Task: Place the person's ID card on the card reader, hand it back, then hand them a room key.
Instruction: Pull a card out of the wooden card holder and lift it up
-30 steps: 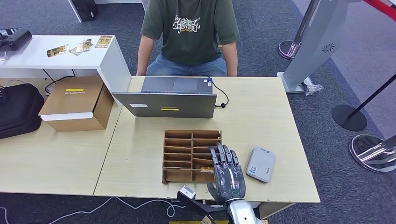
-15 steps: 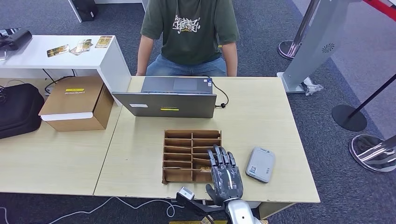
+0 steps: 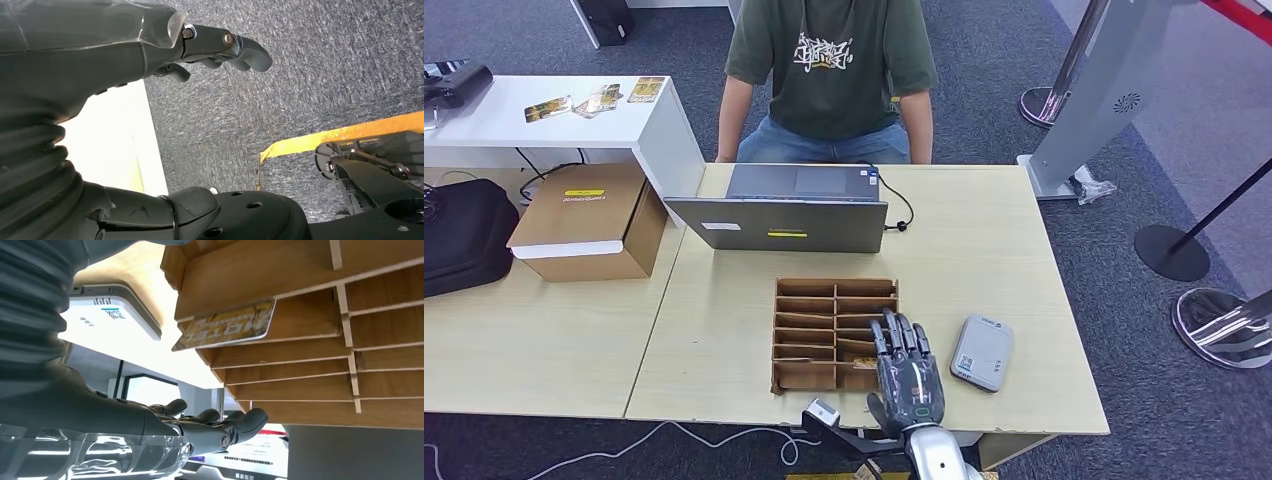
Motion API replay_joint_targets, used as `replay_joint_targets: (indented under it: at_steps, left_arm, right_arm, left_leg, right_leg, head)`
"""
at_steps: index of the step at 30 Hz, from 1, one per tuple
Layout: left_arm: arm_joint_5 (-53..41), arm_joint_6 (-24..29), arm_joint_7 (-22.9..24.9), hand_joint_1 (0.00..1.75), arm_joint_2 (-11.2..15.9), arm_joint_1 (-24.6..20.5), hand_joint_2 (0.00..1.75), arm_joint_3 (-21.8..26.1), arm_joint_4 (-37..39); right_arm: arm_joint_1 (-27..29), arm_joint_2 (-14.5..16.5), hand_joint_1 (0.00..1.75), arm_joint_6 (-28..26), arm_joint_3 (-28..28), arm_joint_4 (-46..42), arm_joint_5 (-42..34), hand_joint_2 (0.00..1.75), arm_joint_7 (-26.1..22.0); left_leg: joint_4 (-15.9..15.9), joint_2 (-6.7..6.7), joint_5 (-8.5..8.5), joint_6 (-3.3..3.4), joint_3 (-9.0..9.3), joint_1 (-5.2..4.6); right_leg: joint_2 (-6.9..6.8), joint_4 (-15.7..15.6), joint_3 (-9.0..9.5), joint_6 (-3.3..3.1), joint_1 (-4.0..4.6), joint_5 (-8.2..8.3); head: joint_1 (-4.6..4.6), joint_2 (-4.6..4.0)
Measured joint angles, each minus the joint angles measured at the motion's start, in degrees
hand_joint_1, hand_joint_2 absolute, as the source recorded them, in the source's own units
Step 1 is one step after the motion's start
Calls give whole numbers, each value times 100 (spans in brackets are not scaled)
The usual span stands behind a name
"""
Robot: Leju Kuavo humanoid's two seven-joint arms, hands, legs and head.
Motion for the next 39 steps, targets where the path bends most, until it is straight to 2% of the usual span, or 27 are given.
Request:
replay_joint_targets:
  at_steps: [39]
  left_arm:
    - [-24,-33,-14,0,2,0,175,104,0]
  right_arm:
    - [0,17,2,37,-10,-101,8,175,-18]
  left_leg:
    - [0,0,0,0,0,0]
  right_leg:
    - [0,0,0,0,0,0]
  head:
    - [1,-1]
